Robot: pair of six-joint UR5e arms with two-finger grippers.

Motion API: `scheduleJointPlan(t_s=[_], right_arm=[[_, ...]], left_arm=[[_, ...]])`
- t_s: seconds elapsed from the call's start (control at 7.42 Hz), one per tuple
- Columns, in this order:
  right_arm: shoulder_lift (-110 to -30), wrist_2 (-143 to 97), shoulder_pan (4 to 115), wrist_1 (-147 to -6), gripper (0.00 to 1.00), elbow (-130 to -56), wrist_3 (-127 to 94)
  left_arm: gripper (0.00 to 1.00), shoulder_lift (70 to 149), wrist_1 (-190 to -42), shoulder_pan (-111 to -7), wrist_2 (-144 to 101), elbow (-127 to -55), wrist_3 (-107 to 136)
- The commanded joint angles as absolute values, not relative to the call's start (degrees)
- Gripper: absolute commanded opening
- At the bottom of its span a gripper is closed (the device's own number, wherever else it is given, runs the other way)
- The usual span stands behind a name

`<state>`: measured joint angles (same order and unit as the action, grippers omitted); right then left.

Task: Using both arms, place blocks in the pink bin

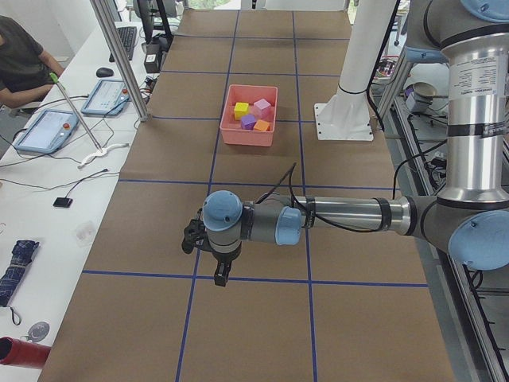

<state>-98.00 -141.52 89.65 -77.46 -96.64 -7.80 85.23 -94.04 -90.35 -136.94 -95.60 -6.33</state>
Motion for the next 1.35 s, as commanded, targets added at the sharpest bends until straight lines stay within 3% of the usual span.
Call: scheduleJointPlan(t_s=[0.0, 1.21], right_arm=[[-98.1, -141.0, 89.6, -77.4, 0.99, -96.1, -7.8], [-97.4, -141.1, 88.8, -77.5, 0.99, -96.1, -7.7]], left_arm=[[1.0, 85.3, -94.0, -90.4, -137.0, -95.9, -6.3], [1.0, 85.3, -94.0, -90.4, -139.9, -95.5, -6.3]])
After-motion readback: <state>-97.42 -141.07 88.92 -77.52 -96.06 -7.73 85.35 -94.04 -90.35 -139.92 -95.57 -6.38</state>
